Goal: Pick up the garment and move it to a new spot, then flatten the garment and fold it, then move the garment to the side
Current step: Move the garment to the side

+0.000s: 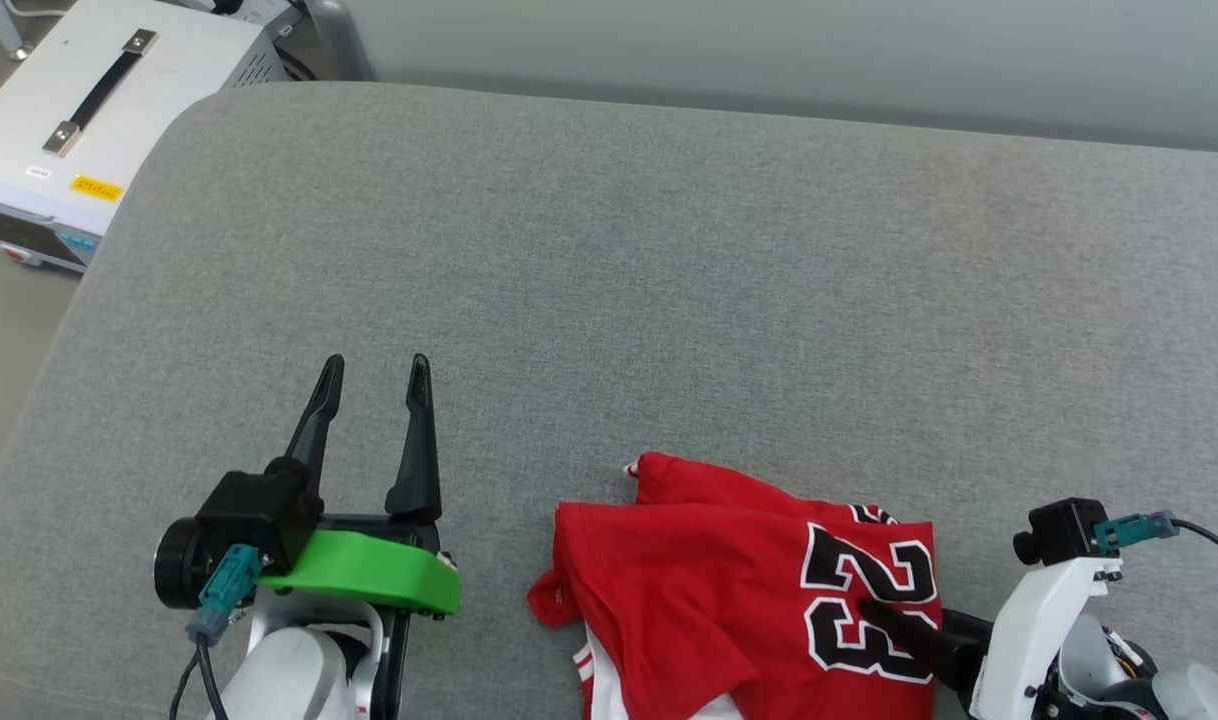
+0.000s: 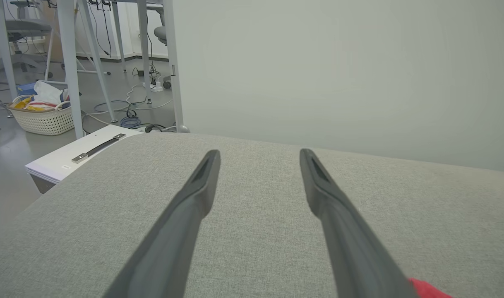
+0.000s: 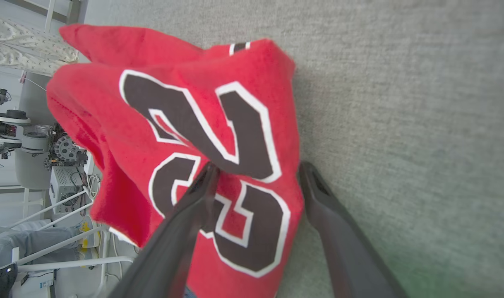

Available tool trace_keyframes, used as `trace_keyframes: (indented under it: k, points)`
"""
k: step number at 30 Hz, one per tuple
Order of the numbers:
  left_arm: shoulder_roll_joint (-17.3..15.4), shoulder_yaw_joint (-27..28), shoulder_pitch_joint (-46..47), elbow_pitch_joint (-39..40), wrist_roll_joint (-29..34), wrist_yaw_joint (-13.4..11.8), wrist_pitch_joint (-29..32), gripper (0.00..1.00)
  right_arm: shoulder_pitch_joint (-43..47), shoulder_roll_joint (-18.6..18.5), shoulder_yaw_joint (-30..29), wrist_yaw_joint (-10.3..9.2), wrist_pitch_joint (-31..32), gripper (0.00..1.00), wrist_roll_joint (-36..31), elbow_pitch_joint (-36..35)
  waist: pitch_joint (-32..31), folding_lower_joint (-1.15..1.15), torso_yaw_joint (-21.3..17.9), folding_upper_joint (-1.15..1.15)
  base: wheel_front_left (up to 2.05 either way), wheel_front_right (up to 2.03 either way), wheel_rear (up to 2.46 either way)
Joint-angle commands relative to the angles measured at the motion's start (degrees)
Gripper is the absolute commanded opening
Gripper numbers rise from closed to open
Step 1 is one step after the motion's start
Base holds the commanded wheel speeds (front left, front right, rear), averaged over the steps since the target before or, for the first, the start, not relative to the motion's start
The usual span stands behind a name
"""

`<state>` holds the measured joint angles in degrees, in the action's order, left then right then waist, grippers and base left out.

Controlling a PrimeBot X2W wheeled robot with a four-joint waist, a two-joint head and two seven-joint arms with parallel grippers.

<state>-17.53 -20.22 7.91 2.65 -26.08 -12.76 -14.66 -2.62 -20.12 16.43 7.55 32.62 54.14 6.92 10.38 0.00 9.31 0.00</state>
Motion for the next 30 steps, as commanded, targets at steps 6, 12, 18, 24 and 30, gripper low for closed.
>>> trace_keyframes:
  k: [6,12,18,24,30]
  points:
    - [1.7,1.4,1.1,-0.8,1.7,1.5,-0.3,1.00,-1.6,0.1,3.0,-0.06,2.7,0.00,1.3,4.8,1.7,0.00,1.5,0.00,0.00,0.00,0.00]
    - [2.4,2.6,0.5,-2.0,2.5,2.5,-0.3,1.00,-3.3,-0.6,4.2,-0.06,1.3,0.00,0.9,4.6,0.0,0.00,0.5,0.00,0.00,0.00,0.00]
    - [2.6,3.1,-0.4,-2.7,3.2,3.6,-0.3,1.00,-5.1,-3.8,4.2,-0.06,-0.8,0.00,-3.1,1.9,-2.2,0.00,-2.1,0.00,0.00,0.00,0.00]
    - [2.4,4.3,-1.4,-2.5,3.7,3.5,-0.3,1.00,-6.5,-7.6,3.5,-0.06,-0.2,0.00,-10.8,-1.5,-2.5,0.00,-8.3,0.00,0.00,0.00,0.00]
    - [2.7,4.1,-1.1,-1.6,4.8,3.9,-0.3,1.00,-6.8,-10.5,-0.2,-0.06,2.8,0.00,-16.1,-5.2,-1.2,0.00,-16.6,0.00,0.00,0.00,0.00]
